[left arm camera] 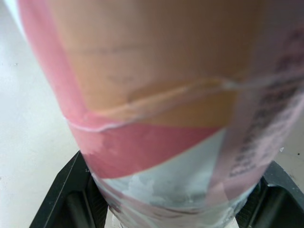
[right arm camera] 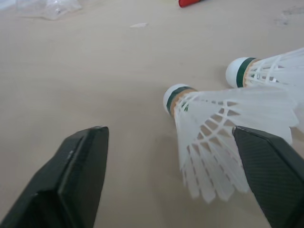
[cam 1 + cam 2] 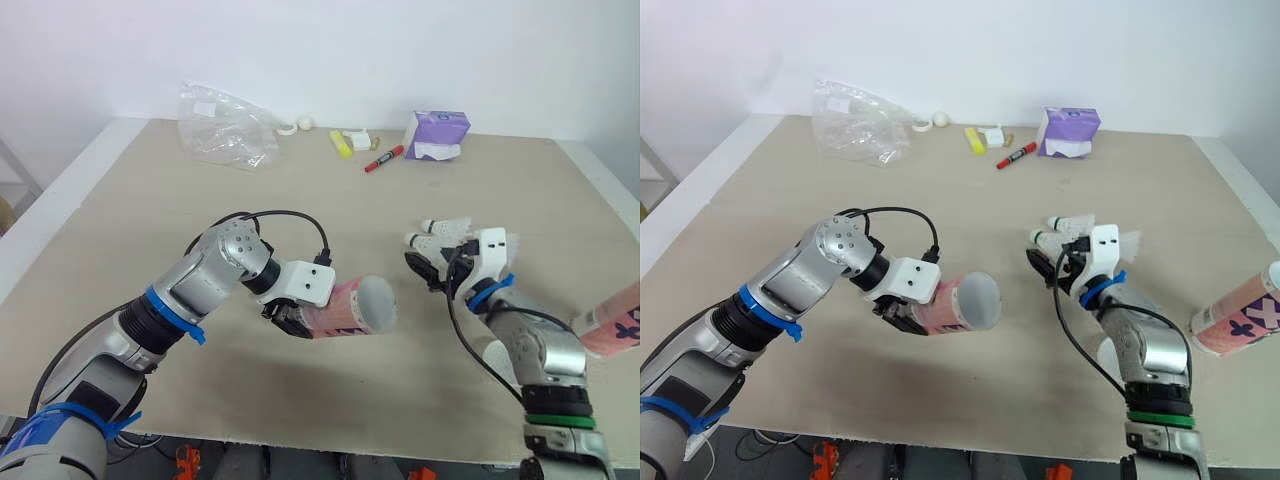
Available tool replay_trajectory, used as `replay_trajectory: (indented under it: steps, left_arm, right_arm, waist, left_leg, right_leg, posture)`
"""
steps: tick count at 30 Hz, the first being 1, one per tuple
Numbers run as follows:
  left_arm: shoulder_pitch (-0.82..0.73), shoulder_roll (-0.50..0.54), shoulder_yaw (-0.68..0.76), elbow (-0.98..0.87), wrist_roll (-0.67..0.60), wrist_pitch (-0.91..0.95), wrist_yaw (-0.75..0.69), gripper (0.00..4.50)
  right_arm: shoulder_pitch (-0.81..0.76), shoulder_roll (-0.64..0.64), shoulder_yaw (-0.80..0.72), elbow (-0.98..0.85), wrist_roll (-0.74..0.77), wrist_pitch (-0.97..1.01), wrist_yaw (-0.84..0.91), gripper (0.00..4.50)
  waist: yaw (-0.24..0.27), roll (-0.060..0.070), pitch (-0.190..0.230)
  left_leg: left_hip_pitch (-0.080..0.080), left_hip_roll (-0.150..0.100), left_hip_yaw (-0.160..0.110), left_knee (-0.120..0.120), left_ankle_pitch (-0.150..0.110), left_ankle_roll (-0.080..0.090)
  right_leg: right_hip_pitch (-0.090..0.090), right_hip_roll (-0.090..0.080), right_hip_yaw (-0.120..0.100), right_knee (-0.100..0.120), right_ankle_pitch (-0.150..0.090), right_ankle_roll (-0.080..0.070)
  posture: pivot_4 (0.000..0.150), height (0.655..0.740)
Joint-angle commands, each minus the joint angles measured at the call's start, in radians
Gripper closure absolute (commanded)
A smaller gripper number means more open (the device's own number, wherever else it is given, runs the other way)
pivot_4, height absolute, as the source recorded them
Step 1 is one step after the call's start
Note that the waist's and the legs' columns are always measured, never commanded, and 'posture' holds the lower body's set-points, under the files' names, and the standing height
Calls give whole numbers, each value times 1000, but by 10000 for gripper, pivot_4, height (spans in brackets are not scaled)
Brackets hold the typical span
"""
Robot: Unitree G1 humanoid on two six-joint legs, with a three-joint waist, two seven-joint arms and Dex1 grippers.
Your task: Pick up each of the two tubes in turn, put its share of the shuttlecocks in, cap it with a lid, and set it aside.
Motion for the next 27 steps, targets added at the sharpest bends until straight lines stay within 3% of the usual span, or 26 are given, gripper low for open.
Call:
replay_trajectory:
  steps: [1, 6, 7, 15, 22, 27]
  left_arm:
    - [15, -3, -17, 6, 26, 5, 21, 16360]
    - [22, -3, -17, 7, 30, 4, 29, 16360]
    - [23, -3, -16, 8, 30, 5, 30, 16360]
    - [23, -10, -9, 32, 27, 3, 36, 16360]
    - [3, -35, 6, 86, 5, 26, 22, 16360]
    - [-6, -52, 13, 110, -13, 66, 16, 16360]
  right_arm:
    - [-45, 7, 0, 16, -18, -16, -6, 17036]
    - [-56, 26, 4, 13, -33, -11, -13, 43188]
    - [-53, 27, 7, 2, -36, -11, -11, 44718]
    - [36, -96, 10, -309, -48, -80, 109, 44718]
    - [187, -445, -89, -616, -8, -333, 544, 44718]
    - [178, -538, -121, -696, 56, -316, 601, 44718]
  waist:
    - [1, 0, 0]
    - [1, 0, 0]
    - [1, 0, 0]
    - [3, 1, 0]
    - [5, 2, 0]
    - [3, 1, 1]
  left_leg:
    - [0, 0, 0, 0, 0, 0]
    - [0, 0, 0, 0, 0, 0]
    - [0, 0, 0, 0, 0, 0]
    - [0, -1, 0, 0, 0, 0]
    - [0, -3, 0, 0, 0, 0]
    - [1, -3, 1, 2, 1, 1]
  right_leg:
    - [0, 0, 0, 0, 0, 0]
    - [0, 0, 0, 0, 2, 3]
    - [0, 0, 0, 0, 2, 3]
    - [0, -1, 0, 0, 2, 4]
    - [2, -3, 0, -2, -1, 5]
    - [2, -5, 0, -2, 0, 4]
  posture:
    - [1500, 7400]
    - [1500, 7400]
    - [1500, 7400]
    - [1500, 7400]
    - [1500, 7400]
    - [1500, 7400]
